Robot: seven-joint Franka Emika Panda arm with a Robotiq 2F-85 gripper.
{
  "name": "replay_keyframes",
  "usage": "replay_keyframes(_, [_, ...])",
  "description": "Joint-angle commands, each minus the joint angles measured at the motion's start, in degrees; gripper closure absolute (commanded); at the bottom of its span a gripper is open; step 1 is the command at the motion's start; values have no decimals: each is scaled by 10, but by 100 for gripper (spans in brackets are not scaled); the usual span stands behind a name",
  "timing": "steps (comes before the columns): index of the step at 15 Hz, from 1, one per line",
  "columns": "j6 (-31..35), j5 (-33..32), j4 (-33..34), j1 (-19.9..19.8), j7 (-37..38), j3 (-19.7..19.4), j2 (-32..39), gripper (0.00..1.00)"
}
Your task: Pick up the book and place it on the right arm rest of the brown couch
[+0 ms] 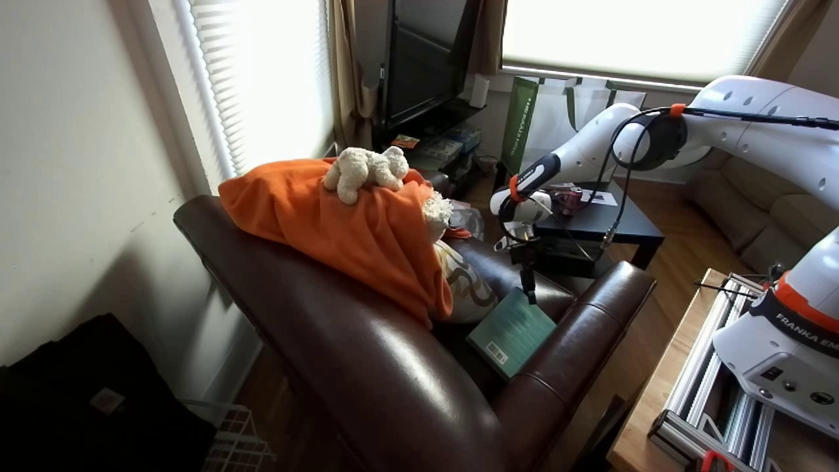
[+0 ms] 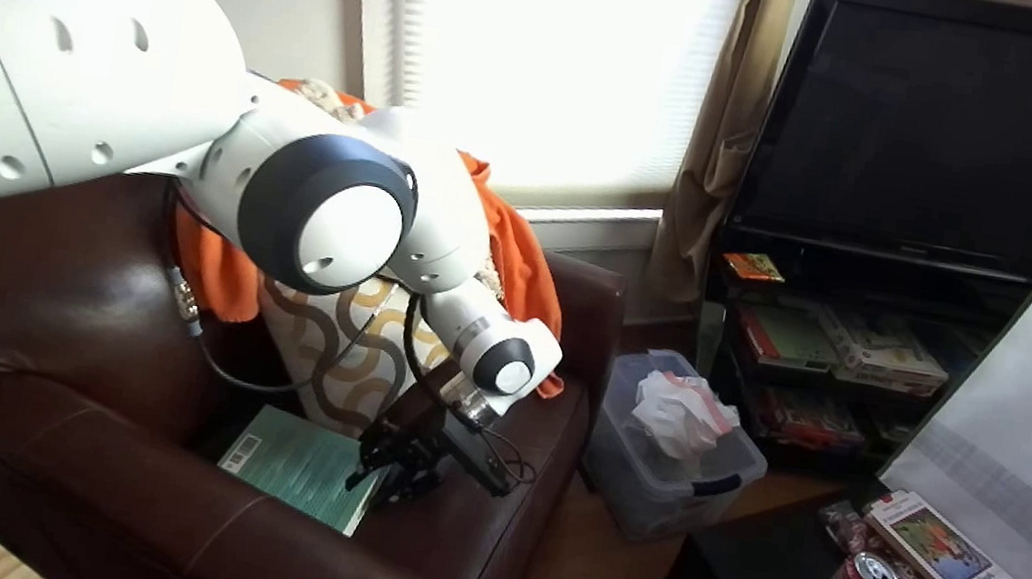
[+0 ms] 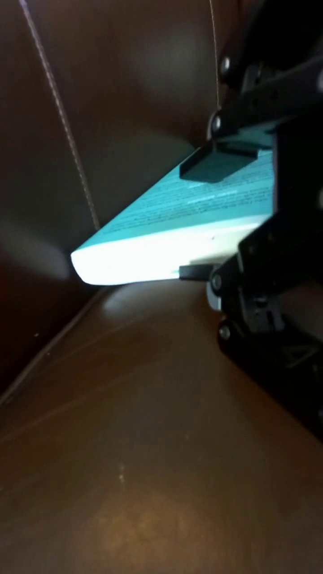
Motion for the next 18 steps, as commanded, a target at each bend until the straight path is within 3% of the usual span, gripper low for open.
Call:
replay_keyframes(1, [30,7,-7,0,9,12,0,50])
replay_keyframes(2, [38,15,-6,-1,27,11,0,34])
replay_keyframes(3, [56,23,-27,-1,38,4,-13,33])
replay_keyframes(8, [180,55,-123,4,69,6,-66,1])
replay_keyframes(17, [352,56,-277,-25,25,52,-158,0])
replay_keyframes(18, [330,44,-280,-33,5,57,-166,0])
